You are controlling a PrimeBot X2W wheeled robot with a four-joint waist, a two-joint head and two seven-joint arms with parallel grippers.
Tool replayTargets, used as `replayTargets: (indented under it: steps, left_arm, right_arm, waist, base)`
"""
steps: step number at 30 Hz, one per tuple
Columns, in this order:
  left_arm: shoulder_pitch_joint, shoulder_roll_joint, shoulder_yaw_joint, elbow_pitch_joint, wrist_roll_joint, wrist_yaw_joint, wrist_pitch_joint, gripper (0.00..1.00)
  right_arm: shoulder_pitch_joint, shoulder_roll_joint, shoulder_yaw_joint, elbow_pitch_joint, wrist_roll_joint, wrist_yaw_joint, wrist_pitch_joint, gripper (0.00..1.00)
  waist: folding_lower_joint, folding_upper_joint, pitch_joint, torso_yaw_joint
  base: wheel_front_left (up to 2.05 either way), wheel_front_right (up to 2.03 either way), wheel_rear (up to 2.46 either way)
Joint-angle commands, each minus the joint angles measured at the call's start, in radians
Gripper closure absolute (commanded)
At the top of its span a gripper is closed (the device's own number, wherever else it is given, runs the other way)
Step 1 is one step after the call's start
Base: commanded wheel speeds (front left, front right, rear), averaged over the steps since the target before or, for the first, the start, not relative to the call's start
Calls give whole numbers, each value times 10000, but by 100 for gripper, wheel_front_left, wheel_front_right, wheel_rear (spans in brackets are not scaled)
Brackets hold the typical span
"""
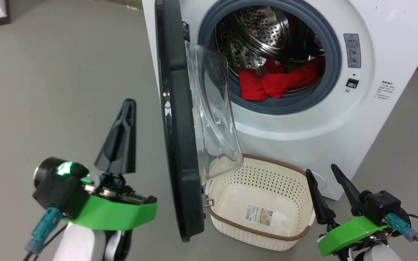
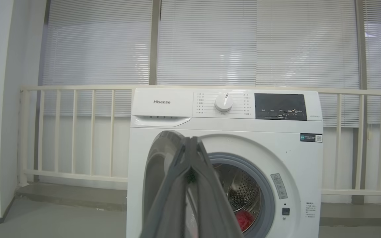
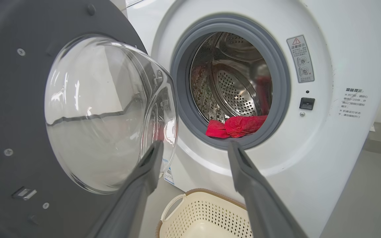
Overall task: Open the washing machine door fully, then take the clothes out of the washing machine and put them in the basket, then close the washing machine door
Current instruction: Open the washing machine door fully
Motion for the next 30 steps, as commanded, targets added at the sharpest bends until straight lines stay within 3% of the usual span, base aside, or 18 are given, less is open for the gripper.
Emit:
replayTargets:
  steps: [1,9,17,30]
  left_arm:
    - [-368,98,204,-299,-62,-67,-46,100]
    - [-319,98,-1414,-560,-784,-40,200,100]
    - [88,98,-2753,147,-1547,45,962,100]
    - [326,193,-3063,1733,-2016,101,1759,100]
  right_arm:
    - [-174,-15,178,-216,34,63,-93,0]
    - [-206,-15,157,-216,16,63,-93,0]
    - [-264,-14,75,-218,-28,63,-93,0]
    - [-248,-14,177,-150,67,63,-93,0]
  waist:
    - [0,0,16,-49]
    - [0,0,146,-259]
    - [0,0,335,-230]
    - [0,0,264,-46]
  base:
    - [0,0,0]
    - [0,0,0]
    - [0,0,0]
    - [0,0,0]
